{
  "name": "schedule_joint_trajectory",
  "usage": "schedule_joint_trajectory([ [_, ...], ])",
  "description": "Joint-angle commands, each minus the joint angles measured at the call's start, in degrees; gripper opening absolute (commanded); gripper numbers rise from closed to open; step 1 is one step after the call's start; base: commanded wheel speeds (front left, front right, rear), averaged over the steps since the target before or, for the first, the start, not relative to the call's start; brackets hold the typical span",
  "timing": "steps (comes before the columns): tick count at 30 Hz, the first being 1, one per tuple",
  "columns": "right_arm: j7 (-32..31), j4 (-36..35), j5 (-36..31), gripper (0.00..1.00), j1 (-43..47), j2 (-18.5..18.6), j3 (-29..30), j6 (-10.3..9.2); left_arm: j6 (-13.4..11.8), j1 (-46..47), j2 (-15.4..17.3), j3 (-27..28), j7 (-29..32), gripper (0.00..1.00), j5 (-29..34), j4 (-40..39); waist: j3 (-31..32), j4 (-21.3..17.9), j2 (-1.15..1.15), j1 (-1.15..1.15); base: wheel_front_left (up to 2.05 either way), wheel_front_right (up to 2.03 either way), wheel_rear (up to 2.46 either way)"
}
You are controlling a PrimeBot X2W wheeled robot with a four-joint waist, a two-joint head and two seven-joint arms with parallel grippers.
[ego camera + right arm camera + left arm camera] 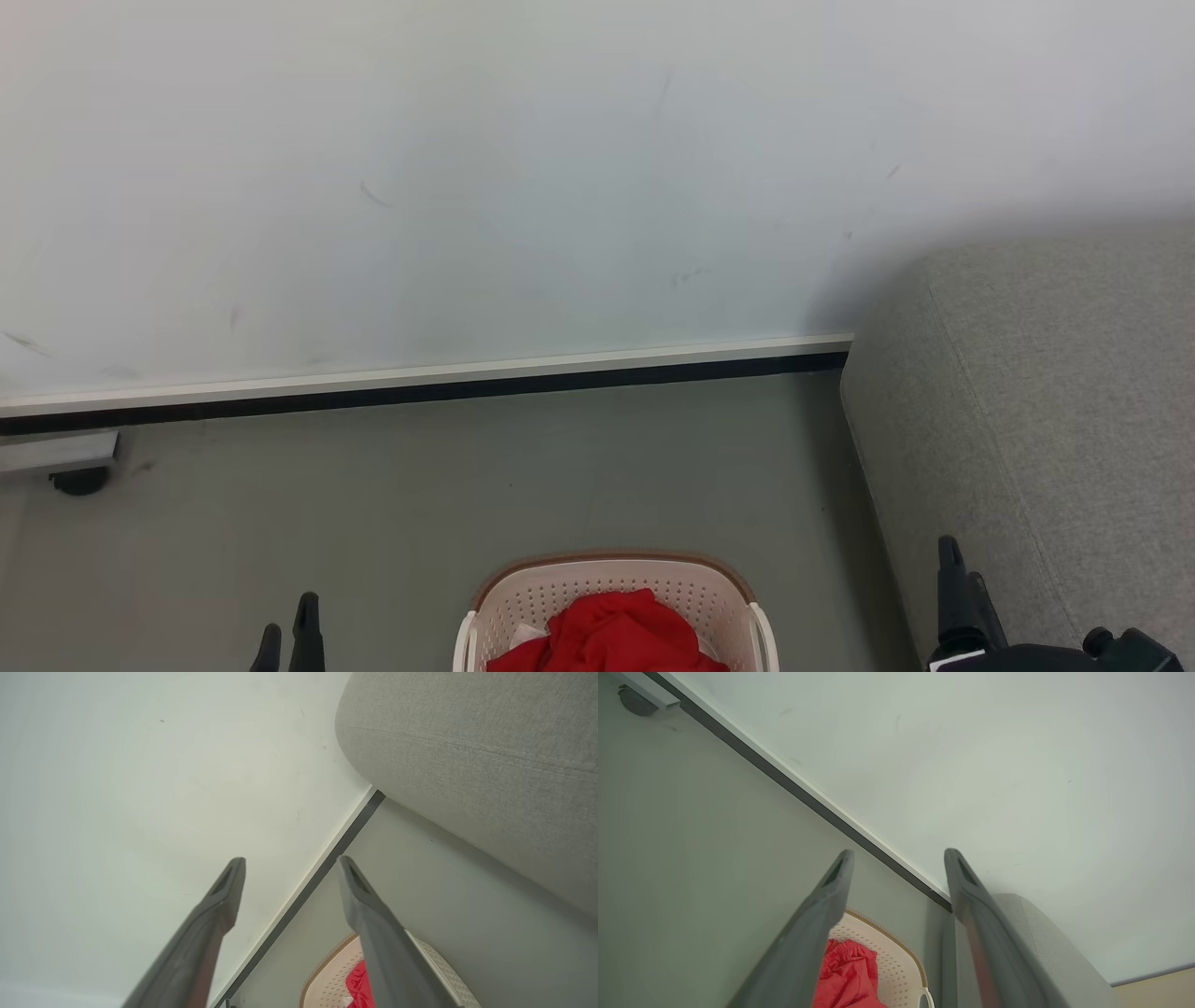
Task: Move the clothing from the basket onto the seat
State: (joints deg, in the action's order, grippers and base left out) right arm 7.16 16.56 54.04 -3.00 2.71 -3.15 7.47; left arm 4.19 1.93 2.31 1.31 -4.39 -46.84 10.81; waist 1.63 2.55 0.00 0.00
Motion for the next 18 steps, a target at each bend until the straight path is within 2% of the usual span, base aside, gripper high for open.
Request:
schedule_joint_trajectory([
  [1,0.5,-0.2,-1.8,1.00,-1.0,0.2,-0.4,0.02,-0.4,-0.4,0.5,0.1,-0.6,1.00,1.3,-0.7,0.0,0.0,0.00,0.00,0.00,0.00,0.00],
  [7,1.3,0.8,-8.2,1.00,-1.3,0.2,-0.5,0.02,-1.5,-0.9,0.6,-0.5,-1.8,1.00,4.4,-0.8,0.2,0.2,0.00,0.00,0.00,0.00,0.00],
  [18,2.6,2.8,-19.4,1.00,-1.7,0.2,-1.1,0.02,-1.8,-0.6,1.7,-2.5,-3.7,1.00,16.4,0.7,0.8,0.4,0.00,0.00,0.00,0.00,0.00],
])
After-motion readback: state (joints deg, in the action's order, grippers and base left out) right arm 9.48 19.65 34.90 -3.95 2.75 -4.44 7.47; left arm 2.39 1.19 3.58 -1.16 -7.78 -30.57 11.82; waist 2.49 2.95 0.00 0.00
